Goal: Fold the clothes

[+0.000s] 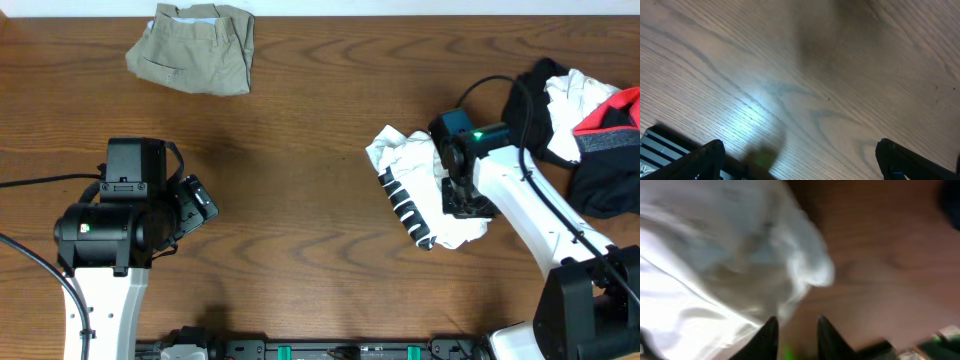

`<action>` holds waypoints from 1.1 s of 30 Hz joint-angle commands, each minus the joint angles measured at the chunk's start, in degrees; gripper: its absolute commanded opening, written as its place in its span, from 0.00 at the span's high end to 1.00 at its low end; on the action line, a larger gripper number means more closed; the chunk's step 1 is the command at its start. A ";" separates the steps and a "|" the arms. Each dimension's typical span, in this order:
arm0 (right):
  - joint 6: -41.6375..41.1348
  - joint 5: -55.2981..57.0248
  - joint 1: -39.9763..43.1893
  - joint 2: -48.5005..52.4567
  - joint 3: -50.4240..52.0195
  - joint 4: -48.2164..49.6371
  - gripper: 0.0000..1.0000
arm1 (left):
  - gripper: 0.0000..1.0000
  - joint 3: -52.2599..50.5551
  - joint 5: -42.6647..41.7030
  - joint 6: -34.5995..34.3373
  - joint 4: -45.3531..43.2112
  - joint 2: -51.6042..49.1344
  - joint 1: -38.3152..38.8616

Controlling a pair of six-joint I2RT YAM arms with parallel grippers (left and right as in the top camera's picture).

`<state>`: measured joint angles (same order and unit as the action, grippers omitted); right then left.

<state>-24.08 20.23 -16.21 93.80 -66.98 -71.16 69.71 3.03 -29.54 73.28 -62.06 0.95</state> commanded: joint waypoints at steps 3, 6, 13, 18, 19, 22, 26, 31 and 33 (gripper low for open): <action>-8.94 9.14 0.57 -0.46 -4.37 -3.87 0.74 | 0.02 -0.39 0.66 0.81 0.20 -0.11 -0.28; -8.87 3.96 1.57 -0.46 -4.81 -3.19 0.86 | 0.02 -0.39 0.66 0.81 0.26 -0.11 -0.28; 12.26 -31.63 1.44 -0.46 -4.79 3.74 0.99 | 0.02 -0.39 0.63 0.81 0.17 -0.11 -0.28; 14.88 -37.03 1.46 -0.46 -3.82 3.67 0.99 | 0.02 -0.39 0.66 0.81 0.22 -0.11 -0.28; 14.69 -36.87 1.60 -0.46 -3.26 3.41 0.98 | 0.02 -0.39 0.63 0.81 0.20 -0.11 -0.28; 14.71 -36.72 2.12 -0.46 -1.33 4.24 0.99 | 0.02 -0.39 0.66 0.81 0.17 -0.11 -0.28; 14.71 -34.60 3.89 -0.44 3.15 8.28 0.93 | 0.02 -0.39 0.66 0.81 0.15 -0.11 -0.28; 11.02 -29.83 7.87 -0.44 7.67 11.15 0.98 | 0.02 -0.39 0.66 0.83 0.17 -0.11 -0.28; 6.71 -24.15 9.88 -0.44 8.00 10.45 0.98 | 0.02 -0.39 0.63 0.83 0.17 -0.11 -0.28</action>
<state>-12.10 -11.31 -8.82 93.80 -59.57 -60.42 69.71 3.03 -29.54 73.25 -62.06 0.95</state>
